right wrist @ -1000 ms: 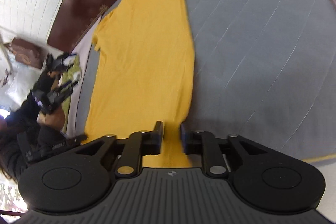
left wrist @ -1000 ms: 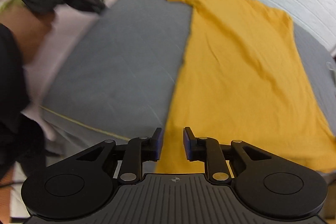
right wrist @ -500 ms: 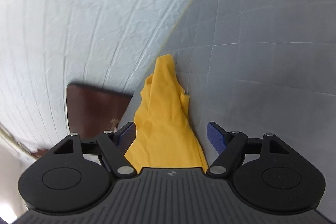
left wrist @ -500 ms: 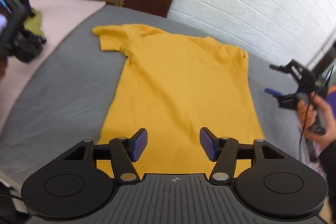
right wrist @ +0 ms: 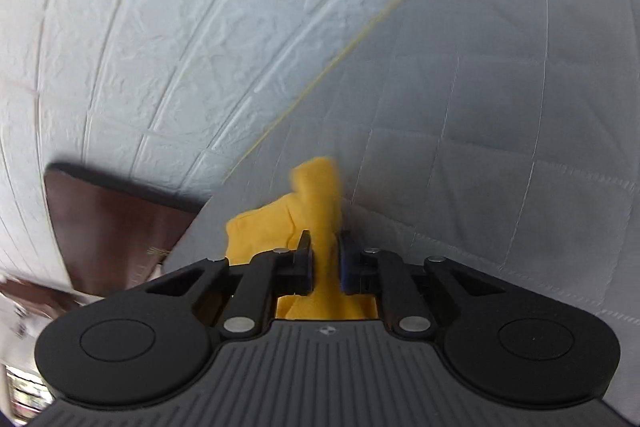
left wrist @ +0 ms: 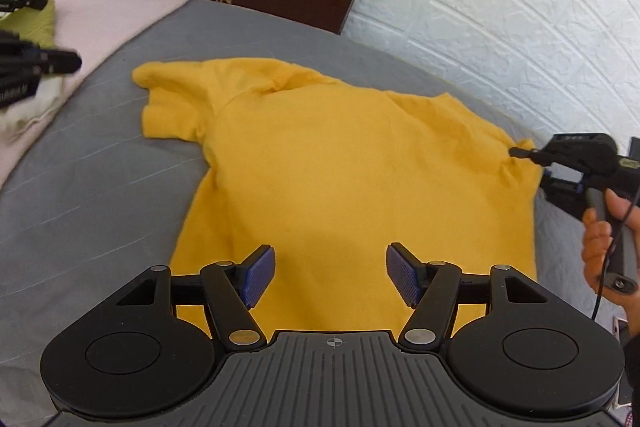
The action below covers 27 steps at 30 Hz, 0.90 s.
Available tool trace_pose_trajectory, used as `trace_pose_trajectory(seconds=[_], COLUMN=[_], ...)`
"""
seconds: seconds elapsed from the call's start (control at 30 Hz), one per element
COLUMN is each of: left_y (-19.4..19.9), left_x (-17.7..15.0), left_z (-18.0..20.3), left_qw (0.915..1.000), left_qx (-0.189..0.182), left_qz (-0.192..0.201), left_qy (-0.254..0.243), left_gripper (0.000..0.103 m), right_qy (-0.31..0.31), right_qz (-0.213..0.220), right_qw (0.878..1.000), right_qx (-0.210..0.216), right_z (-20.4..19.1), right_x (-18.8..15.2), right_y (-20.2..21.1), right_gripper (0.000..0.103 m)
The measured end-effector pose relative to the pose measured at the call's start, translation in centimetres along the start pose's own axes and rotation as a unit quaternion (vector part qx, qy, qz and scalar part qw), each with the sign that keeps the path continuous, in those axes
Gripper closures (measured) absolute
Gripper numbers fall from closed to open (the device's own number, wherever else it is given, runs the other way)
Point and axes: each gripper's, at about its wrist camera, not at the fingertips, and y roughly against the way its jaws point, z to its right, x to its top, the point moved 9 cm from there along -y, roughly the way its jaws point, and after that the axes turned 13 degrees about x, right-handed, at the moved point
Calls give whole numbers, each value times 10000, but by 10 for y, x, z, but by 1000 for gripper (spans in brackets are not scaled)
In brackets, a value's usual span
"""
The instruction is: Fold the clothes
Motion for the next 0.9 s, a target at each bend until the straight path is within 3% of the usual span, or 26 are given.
trace_pose_trajectory(seconds=[0.2,0.23,0.27,0.3,0.37,0.47,0.5,0.57,0.63,0.67,0.7,0.77,0.8,0.9], left_y=[-28,-32,-34,-36,-39,-45,-48,-59,-72,-78,-83,-91,-94,-103], left_x=[-2,0,4,9,27,62,76,99,117,124,130,141,146,161], left_z=[27,30,32,34,31,25,23,23,26,30,33,43,46,55], left_qw=[9996,9994,9993,9991,9986,9975,9972,9962,9935,9909,9875,9759,9691,9430], left_qx=[-9,-13,11,57,243,513,587,691,855,985,1109,1343,1437,1712], left_qz=[-90,-107,-107,-94,-11,87,103,45,-20,-22,-3,120,190,399], left_qy=[-285,-320,-366,-420,-470,-472,-458,-522,-754,-920,-1119,-1717,-1997,-2825], left_gripper=[27,27,27,27,27,27,27,25,23,23,22,13,11,8], right_qy=[947,1036,1040,988,867,1331,1427,1479,1704,1900,2141,2466,2606,2815], right_qz=[1115,1053,920,858,862,1373,1365,1041,451,188,-23,-436,-641,-1300], right_qw=[9873,9861,9860,9863,9869,9701,9698,9788,9829,9805,9753,9658,9606,9464], right_qx=[-616,-766,-925,-1008,-1053,-1496,-1434,-965,-528,-476,-544,-665,-723,-901], right_z=[3,11,21,29,39,29,21,4,-20,-31,-40,-51,-55,-56], right_x=[15,14,13,12,15,35,40,46,47,46,44,43,43,34], right_y=[61,61,60,62,72,103,106,104,86,76,66,44,33,4], right_gripper=[91,90,83,67,66,61,61,57,39,28,27,27,21,16])
